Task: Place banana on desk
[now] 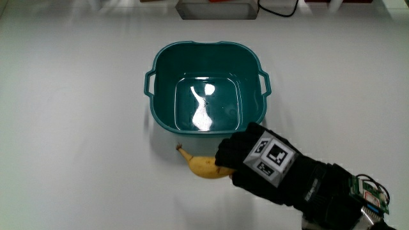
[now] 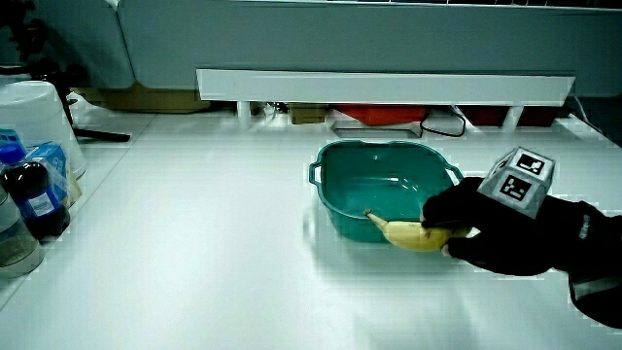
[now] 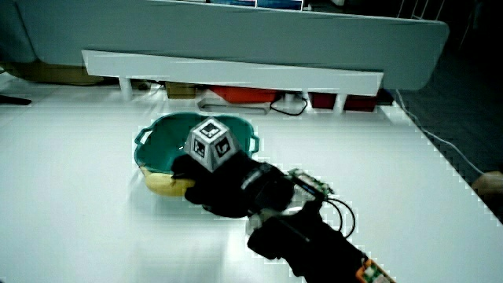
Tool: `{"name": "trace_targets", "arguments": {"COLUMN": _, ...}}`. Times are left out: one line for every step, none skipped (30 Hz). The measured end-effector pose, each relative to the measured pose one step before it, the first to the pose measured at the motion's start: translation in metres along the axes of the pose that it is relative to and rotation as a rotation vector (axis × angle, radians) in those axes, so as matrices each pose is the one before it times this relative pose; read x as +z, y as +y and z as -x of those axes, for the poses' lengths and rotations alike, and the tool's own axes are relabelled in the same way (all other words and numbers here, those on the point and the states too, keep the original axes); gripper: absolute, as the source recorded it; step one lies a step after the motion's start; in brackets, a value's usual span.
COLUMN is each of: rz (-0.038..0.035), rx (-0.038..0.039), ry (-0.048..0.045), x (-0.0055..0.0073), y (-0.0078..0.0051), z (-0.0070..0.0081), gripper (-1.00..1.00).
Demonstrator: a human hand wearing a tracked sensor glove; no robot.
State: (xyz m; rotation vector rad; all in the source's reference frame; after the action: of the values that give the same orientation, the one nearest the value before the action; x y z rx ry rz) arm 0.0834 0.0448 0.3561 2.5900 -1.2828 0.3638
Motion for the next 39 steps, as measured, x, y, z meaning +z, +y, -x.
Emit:
{"name": "trace_targets", "arguments": {"rz": 0.00335, "rx": 0.00597, "ry": -0.00480, "x": -0.00207, "y": -0.00275, "z": 0.00240, "gripper": 0.00}}
{"name": "trace_targets", "arguments": {"rz": 0.00612, "rx": -0.00291, "ry": 0.02123, "x": -0.00023, "y": -0.00242, "z": 0.00325, "gripper": 0.00}}
{"name": "trace_targets", "arguments": {"rz": 0.02455, "rx": -0.00215, "ry": 0.02880, "x": -0.00199, "y": -0.00229, "z": 0.00308, "gripper": 0.00}}
{"name": "trace_targets", "arguments": {"rz": 0.00860, "rx": 0.00586, "ry": -0.01027, "x": -0.00208, "y": -0.00205, "z": 0.00341, "gripper": 0.00}}
{"name": "trace_targets", "arguments": {"rz": 0.00860, "rx": 0.00975, "ry": -0.01129, "x": -0.00340, "y": -0.00209, "z": 0.00244, "gripper": 0.00}}
{"name": "trace_targets", "arguments": {"rz": -0.00854, "rx": 0.00512, "ry": 0.00516, "x": -0.00056, "y": -0.00165, "z": 0.00302, "gripper": 0.00}}
{"name": "trace_targets", "arguments": {"rz": 0.00469, "rx": 0.00336, "ry": 0.01153, "x": -0.00194, "y": -0.00191, "z": 0.00206, "gripper": 0.00}}
{"name": "trace_targets", "arguments": {"rz": 0.01685, "rx": 0.00242, "ry": -0.02420, "x": -0.00474, "y": -0.00197, "z": 0.00089, "gripper": 0.00}}
{"name": "trace_targets", "arguments": {"rz": 0.00958, "rx": 0.00038, "ry": -0.01648, "x": -0.00458, "y": -0.00116, "z": 0.00086, "gripper": 0.00}}
{"name": "trace_targets", "arguments": {"rz": 0.00616, "rx": 0.00359, "ry": 0.01017, "x": -0.00371, "y": -0.00035, "z": 0.00093, "gripper": 0.00}}
{"name": "trace_targets", "arguments": {"rz": 0.01005, "rx": 0.00063, "ry": -0.01007, "x": -0.00509, "y": -0.00011, "z": 0.00053, "gripper": 0.00}}
{"name": "trace_targets", "arguments": {"rz": 0.01155, "rx": 0.00097, "ry": 0.01235, "x": -0.00416, "y": 0.00038, "z": 0.00079, "gripper": 0.00}}
{"name": "trace_targets", "arguments": {"rz": -0.01695, "rx": 0.00413, "ry": 0.01729, "x": -0.00151, "y": 0.00045, "z": 0.00137, "gripper": 0.00}}
{"name": "trace_targets", "arguments": {"rz": 0.01731, "rx": 0.00035, "ry": -0.00156, "x": -0.00569, "y": -0.00013, "z": -0.00017, "gripper": 0.00}}
{"name": "trace_targets", "arguments": {"rz": -0.00056, "rx": -0.00184, "ry": -0.00027, "x": -0.00467, "y": 0.00056, "z": 0.00022, "gripper": 0.00}}
{"name": "trace_targets", "arguments": {"rz": -0.00056, "rx": -0.00184, "ry": -0.00027, "x": -0.00467, "y": 0.00056, "z": 0.00022, "gripper": 0.00}}
{"name": "trace_targets", "arguments": {"rz": 0.00923, "rx": 0.00119, "ry": -0.00603, "x": -0.00407, "y": 0.00099, "z": 0.00085, "gripper": 0.00}}
{"name": "trace_targets", "arguments": {"rz": 0.00923, "rx": 0.00119, "ry": -0.00603, "x": -0.00405, "y": 0.00103, "z": 0.00087, "gripper": 0.00}}
{"name": "trace_targets", "arguments": {"rz": 0.00319, "rx": 0.00068, "ry": -0.01616, "x": -0.00593, "y": 0.00135, "z": 0.00080, "gripper": 0.00}}
{"name": "trace_targets", "arguments": {"rz": 0.01585, "rx": -0.00175, "ry": -0.00270, "x": -0.00255, "y": 0.00089, "z": 0.00037, "gripper": 0.00}}
{"name": "trace_targets", "arguments": {"rz": 0.01585, "rx": -0.00175, "ry": -0.00270, "x": -0.00254, "y": 0.00093, "z": 0.00038, "gripper": 0.00}}
{"name": "trace_targets", "arguments": {"rz": 0.01585, "rx": -0.00175, "ry": -0.00270, "x": -0.00252, "y": 0.00097, "z": 0.00039, "gripper": 0.00}}
{"name": "trace_targets", "arguments": {"rz": 0.01585, "rx": -0.00175, "ry": -0.00270, "x": -0.00250, "y": 0.00101, "z": 0.00040, "gripper": 0.00}}
{"name": "trace_targets", "arguments": {"rz": 0.01580, "rx": -0.00174, "ry": -0.00269, "x": -0.00248, "y": 0.00105, "z": 0.00041, "gripper": 0.00}}
{"name": "trace_targets", "arguments": {"rz": 0.01587, "rx": -0.00175, "ry": -0.00270, "x": -0.00247, "y": 0.00109, "z": 0.00042, "gripper": 0.00}}
{"name": "trace_targets", "arguments": {"rz": 0.01587, "rx": -0.00175, "ry": -0.00270, "x": -0.00245, "y": 0.00113, "z": 0.00042, "gripper": 0.00}}
{"name": "trace_targets", "arguments": {"rz": 0.01587, "rx": -0.00175, "ry": -0.00270, "x": -0.00243, "y": 0.00117, "z": 0.00043, "gripper": 0.00}}
{"name": "trace_targets", "arguments": {"rz": 0.01587, "rx": -0.00175, "ry": -0.00270, "x": -0.00241, "y": 0.00120, "z": 0.00044, "gripper": 0.00}}
{"name": "trace_targets", "arguments": {"rz": 0.01587, "rx": -0.00175, "ry": -0.00270, "x": -0.00239, "y": 0.00124, "z": 0.00045, "gripper": 0.00}}
{"name": "trace_targets", "arguments": {"rz": -0.00227, "rx": 0.00483, "ry": 0.00293, "x": -0.00023, "y": 0.00010, "z": 0.00006, "gripper": 0.00}}
{"name": "trace_targets", "arguments": {"rz": -0.00567, "rx": 0.00365, "ry": -0.00594, "x": -0.00003, "y": 0.00009, "z": 0.00069, "gripper": 0.00}}
{"name": "trace_targets", "arguments": {"rz": 0.00410, "rx": -0.00622, "ry": -0.00329, "x": -0.00015, "y": 0.00019, "z": 0.00032, "gripper": 0.00}}
{"name": "trace_targets", "arguments": {"rz": -0.00019, "rx": 0.00249, "ry": 0.00521, "x": -0.00184, "y": 0.00069, "z": -0.00007, "gripper": 0.00}}
{"name": "trace_targets", "arguments": {"rz": 0.00410, "rx": -0.00114, "ry": -0.00114, "x": -0.00088, "y": 0.00052, "z": 0.00030, "gripper": 0.00}}
{"name": "trace_targets", "arguments": {"rz": 0.00410, "rx": -0.00114, "ry": -0.00114, "x": -0.00088, "y": 0.00052, "z": 0.00030, "gripper": 0.00}}
{"name": "trace_targets", "arguments": {"rz": -0.00273, "rx": -0.00258, "ry": -0.00827, "x": 0.00183, "y": -0.00032, "z": 0.00118, "gripper": 0.00}}
{"name": "trace_targets", "arguments": {"rz": -0.00280, "rx": -0.00076, "ry": -0.00268, "x": 0.00065, "y": -0.00011, "z": 0.00033, "gripper": 0.00}}
{"name": "trace_targets", "arguments": {"rz": -0.00129, "rx": -0.00280, "ry": -0.00210, "x": -0.00038, "y": -0.00003, "z": -0.00016, "gripper": 0.00}}
{"name": "trace_targets", "arguments": {"rz": 0.00700, "rx": 0.00294, "ry": 0.01183, "x": -0.00194, "y": 0.00038, "z": -0.00044, "gripper": 0.00}}
